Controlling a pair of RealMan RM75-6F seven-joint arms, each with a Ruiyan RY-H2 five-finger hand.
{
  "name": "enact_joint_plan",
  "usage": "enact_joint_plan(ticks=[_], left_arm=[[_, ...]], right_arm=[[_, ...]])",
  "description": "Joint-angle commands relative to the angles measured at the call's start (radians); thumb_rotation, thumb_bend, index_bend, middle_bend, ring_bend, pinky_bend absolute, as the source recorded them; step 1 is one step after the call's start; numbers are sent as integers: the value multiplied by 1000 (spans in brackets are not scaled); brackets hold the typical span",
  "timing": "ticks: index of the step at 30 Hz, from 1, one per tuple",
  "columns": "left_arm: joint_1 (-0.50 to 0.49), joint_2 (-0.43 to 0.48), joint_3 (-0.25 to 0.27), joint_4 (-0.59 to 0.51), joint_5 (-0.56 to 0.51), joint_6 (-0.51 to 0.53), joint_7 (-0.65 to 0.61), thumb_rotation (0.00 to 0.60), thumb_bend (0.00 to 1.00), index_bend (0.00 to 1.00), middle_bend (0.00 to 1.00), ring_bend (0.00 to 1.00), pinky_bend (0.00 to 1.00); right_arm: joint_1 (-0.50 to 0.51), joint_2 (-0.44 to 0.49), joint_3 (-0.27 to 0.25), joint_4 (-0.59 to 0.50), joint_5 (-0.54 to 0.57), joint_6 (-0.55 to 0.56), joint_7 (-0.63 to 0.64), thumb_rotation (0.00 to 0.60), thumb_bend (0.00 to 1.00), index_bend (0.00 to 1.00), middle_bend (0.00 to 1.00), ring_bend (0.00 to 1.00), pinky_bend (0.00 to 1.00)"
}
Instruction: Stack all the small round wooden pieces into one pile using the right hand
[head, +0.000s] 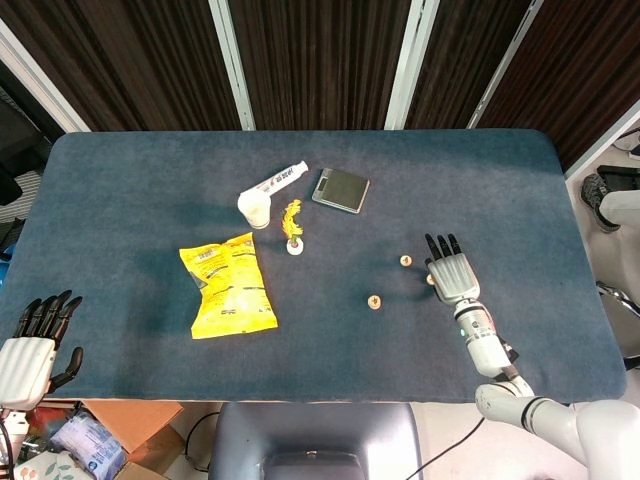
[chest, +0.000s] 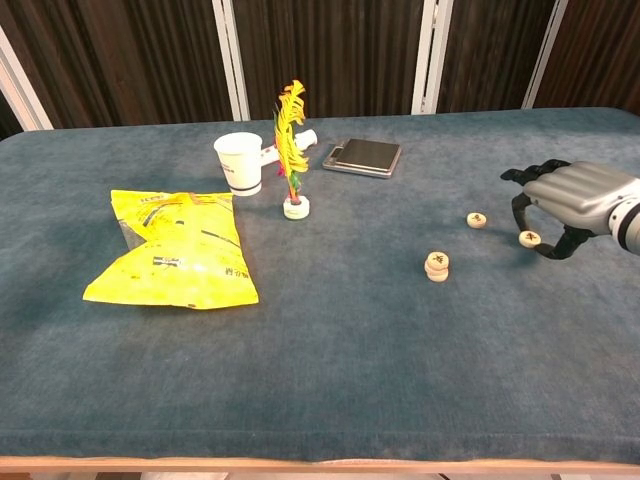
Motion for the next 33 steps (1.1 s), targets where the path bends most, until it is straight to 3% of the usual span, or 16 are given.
enact_joint_plan(ticks=[1,8,12,16,23,33], left_arm=[[0,0,0,-1,0,0,0,600,500,0,16,0,33],[0,0,-2,-2,-3,0,1,600,501,0,16,0,32],[-1,-1,-2,-2,-4,-2,4,600,501,0,16,0,32],[0,1,-2,-2,-4,1,2,600,501,0,16,0,32],[2,4,-3,-1,-5,2,-3,600,501,0,16,0,33],[5,10,-2,0,-3,8,-21,600,502,0,16,0,32]], right_arm=[[-8,25,6,-53,-25,33,22,600,477,648,89,0,0],[-19,84,12,-189,-79,97,54,600,477,648,89,0,0],[-22,156,11,-392,-129,126,76,600,476,647,89,0,0],[-11,179,0,-479,-121,99,25,600,477,642,89,0,0],[13,147,-2,-500,-95,82,-52,600,477,639,89,0,0],[31,101,-11,-441,-59,64,-106,600,477,639,89,0,0]])
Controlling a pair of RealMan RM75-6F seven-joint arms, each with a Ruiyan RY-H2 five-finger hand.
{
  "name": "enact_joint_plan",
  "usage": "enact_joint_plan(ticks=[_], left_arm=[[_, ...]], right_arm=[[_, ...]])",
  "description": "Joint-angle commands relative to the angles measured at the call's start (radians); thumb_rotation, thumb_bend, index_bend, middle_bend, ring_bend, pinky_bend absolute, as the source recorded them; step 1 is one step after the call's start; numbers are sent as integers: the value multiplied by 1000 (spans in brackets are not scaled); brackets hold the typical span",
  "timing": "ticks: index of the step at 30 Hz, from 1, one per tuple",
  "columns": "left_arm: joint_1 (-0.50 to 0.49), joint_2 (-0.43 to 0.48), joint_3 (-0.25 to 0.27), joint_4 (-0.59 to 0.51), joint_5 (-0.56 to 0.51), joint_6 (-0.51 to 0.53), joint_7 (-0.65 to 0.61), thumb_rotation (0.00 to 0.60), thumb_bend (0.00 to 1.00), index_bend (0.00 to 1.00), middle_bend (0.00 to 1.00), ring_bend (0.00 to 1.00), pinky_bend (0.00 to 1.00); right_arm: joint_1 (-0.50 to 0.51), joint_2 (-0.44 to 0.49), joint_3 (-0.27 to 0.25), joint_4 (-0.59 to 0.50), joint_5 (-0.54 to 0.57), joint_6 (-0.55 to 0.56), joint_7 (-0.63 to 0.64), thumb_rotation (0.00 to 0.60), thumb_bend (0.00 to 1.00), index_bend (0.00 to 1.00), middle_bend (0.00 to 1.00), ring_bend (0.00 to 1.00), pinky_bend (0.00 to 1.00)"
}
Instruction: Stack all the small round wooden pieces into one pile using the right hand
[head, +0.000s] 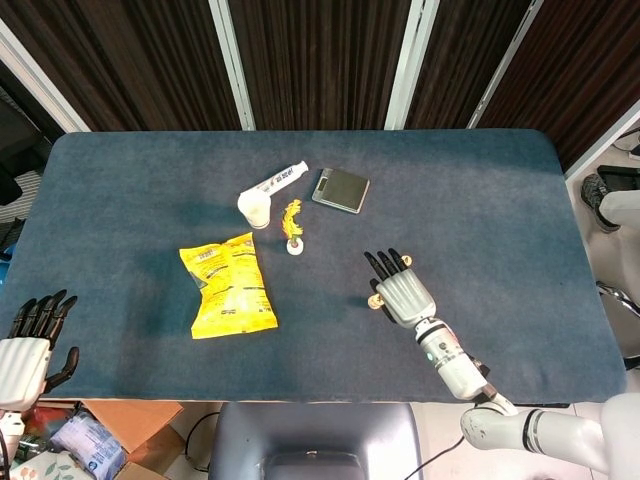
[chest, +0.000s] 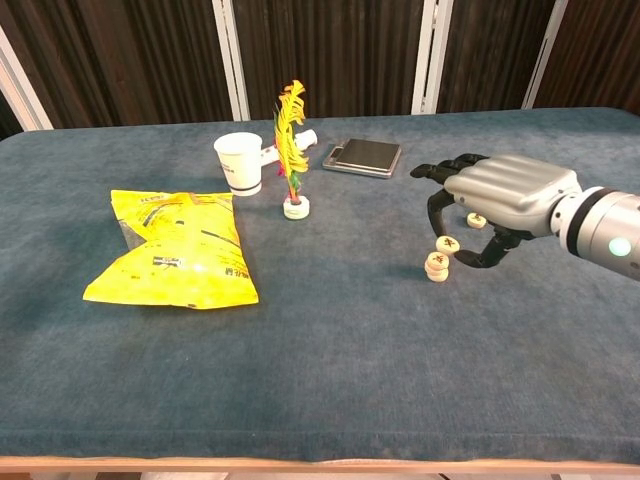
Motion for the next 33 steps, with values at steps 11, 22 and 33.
enact_joint_plan(ticks=[11,22,33], left_arm=[[4,2,-1,-1,1,7,-2,600,502,0,16,0,32],[3,3,-1,1,5,8,-9,600,502,0,16,0,33],[1,6,-1,0,3,1,-15,600,502,0,16,0,33]], right_arm=[[17,-16,10,27,40,-22,6,600,477,624,89,0,0],[27,-34,6,48,50,-31,10,600,477,589,89,0,0],[31,-33,1,46,55,-35,16,600,477,494,89,0,0]])
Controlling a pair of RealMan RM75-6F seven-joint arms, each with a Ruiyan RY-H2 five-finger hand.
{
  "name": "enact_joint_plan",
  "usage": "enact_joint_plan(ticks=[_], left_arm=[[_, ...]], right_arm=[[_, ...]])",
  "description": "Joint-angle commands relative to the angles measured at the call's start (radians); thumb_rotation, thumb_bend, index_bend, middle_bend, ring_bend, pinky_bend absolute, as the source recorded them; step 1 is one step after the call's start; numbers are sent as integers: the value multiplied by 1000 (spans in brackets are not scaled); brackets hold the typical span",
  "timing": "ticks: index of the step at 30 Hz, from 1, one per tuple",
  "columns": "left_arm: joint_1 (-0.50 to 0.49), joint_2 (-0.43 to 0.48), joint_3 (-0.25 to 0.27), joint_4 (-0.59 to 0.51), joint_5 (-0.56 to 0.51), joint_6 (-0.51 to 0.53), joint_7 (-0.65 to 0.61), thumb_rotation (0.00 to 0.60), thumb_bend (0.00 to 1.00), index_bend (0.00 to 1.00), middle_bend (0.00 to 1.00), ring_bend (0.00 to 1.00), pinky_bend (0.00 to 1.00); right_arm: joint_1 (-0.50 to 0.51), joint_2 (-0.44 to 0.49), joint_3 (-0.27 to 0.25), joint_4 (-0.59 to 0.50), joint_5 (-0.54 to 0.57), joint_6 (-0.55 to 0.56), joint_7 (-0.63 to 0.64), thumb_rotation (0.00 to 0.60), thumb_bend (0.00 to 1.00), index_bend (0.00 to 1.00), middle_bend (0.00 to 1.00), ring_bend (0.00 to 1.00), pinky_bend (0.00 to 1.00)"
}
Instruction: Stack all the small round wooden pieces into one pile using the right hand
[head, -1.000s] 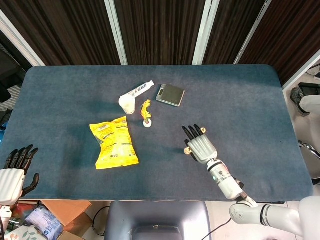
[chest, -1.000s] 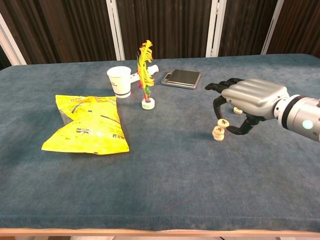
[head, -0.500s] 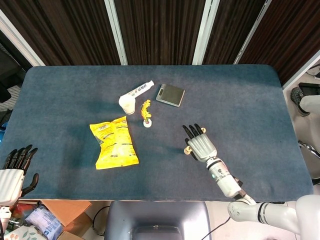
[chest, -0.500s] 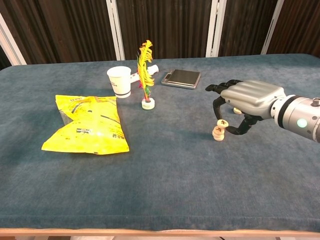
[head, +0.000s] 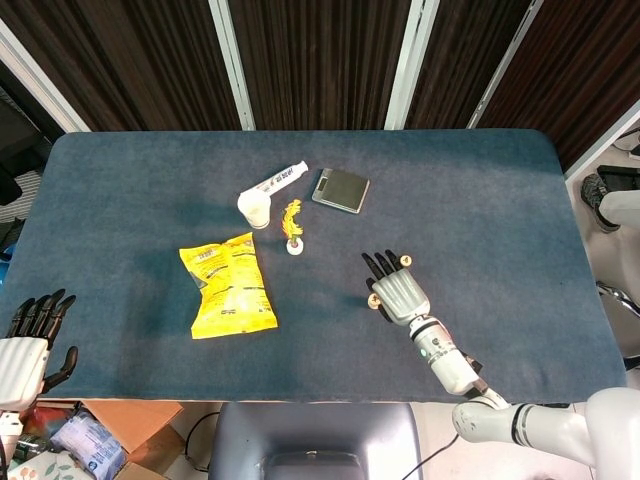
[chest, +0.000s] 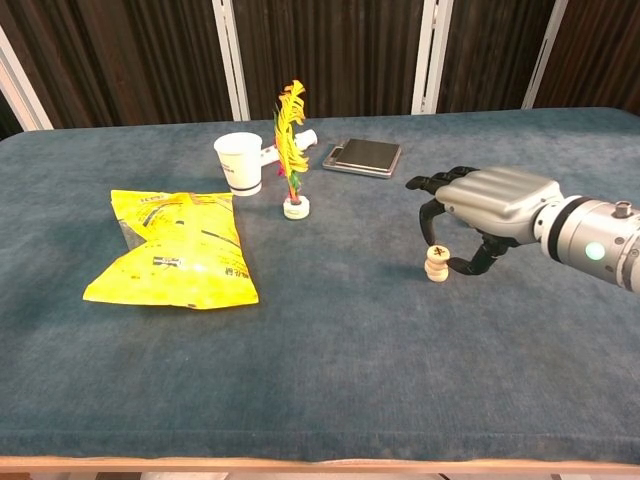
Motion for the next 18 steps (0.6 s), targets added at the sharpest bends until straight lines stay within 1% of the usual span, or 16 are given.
enact_joint_plan(ticks=[1,6,9,12,15,18], left_arm=[[1,1,0,0,0,1,-1,600,503,0,16,0,33],[4,2,0,-1,2,7,-4,600,502,0,16,0,33],[9,5,3,1,6,14,-11,600,502,0,16,0,33],[6,3,0,1,2,10,-8,600,503,0,16,0,33],[4,1,1,0,3,6,-3,600,503,0,16,0,33],[2,-3,1,-1,4,4,4,600,502,0,16,0,33]], right_arm=[[-1,3,0,-7,-3,4,6,600,476,483,88,0,0],[-5,13,2,-12,-11,18,21,600,477,466,88,0,0],[-13,22,11,6,-3,37,27,600,477,448,86,0,0],[-16,21,35,53,24,41,46,600,477,454,85,0,0],[-6,-6,60,139,44,35,68,600,477,465,86,0,0],[13,-37,78,222,68,1,86,600,477,467,86,0,0]])
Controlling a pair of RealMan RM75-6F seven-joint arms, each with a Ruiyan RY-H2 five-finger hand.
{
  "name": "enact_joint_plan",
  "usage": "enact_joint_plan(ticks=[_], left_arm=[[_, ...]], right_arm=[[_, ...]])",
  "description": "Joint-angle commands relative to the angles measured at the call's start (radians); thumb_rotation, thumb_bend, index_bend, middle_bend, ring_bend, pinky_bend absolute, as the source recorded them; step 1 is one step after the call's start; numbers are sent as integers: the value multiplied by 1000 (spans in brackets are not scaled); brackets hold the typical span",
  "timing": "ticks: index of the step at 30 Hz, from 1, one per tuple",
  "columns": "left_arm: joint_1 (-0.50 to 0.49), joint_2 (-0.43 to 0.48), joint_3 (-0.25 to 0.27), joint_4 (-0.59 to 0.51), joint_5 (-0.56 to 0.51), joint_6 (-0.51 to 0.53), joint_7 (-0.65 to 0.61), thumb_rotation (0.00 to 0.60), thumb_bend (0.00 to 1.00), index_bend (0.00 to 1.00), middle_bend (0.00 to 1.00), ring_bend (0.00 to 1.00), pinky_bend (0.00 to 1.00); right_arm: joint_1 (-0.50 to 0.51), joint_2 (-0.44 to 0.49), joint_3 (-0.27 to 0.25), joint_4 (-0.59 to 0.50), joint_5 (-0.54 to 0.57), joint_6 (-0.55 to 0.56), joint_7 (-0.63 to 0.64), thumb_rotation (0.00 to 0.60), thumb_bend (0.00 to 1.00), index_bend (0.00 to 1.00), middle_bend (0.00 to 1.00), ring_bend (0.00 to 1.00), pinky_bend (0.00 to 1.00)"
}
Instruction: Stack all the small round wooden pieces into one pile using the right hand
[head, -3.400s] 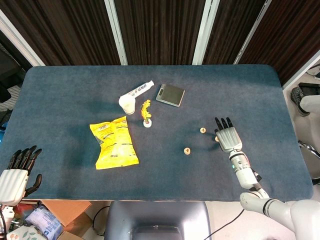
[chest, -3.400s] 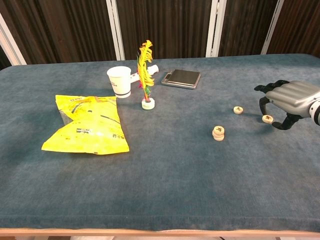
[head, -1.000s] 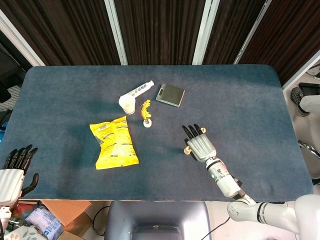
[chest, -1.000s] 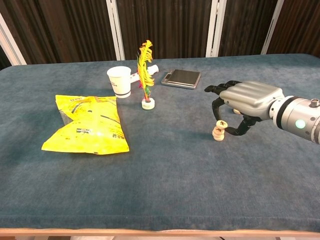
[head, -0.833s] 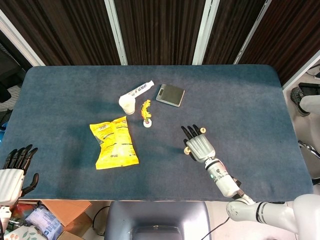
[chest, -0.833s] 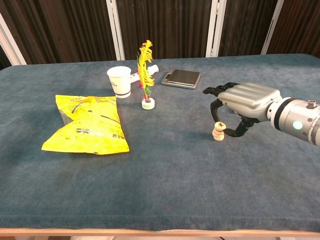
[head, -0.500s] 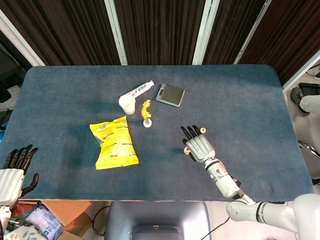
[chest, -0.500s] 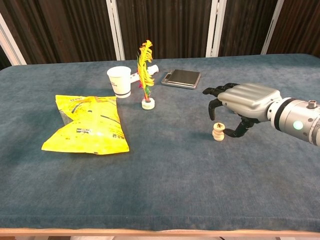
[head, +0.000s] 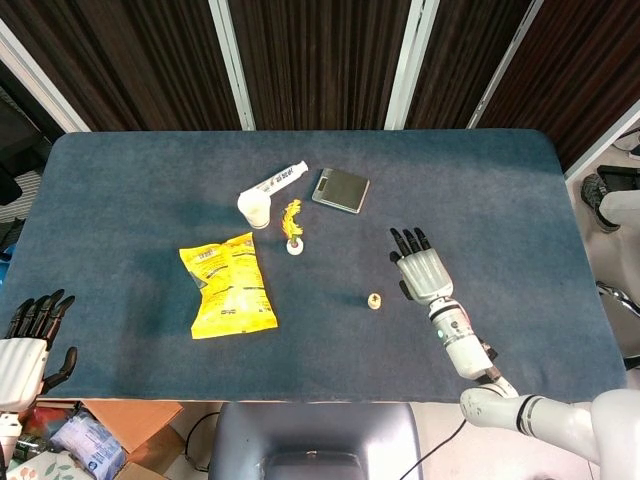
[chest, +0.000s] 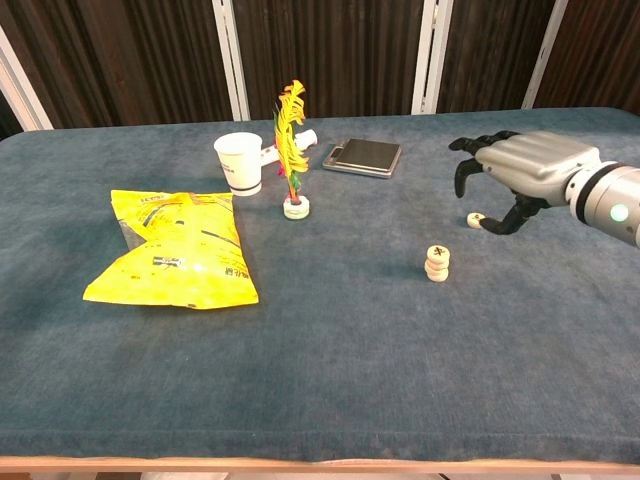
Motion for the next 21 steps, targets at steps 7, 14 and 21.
enact_joint_plan(ticks=[7,14,21], left_arm=[[-4,-5,-2,-1,-7,-9,13,600,502,0,16,0,33],[-1,-2,-2,0,-8,-4,8,600,502,0,16,0,33],[-2,-1,-2,0,-9,-7,7,600,502,0,16,0,33]], right_arm=[[65,-106,53,229,62,-83,26,600,477,457,87,0,0],[88,-155,48,316,84,-132,1,600,477,471,86,0,0],[94,-183,51,358,99,-149,-8,600,477,484,87,0,0]])
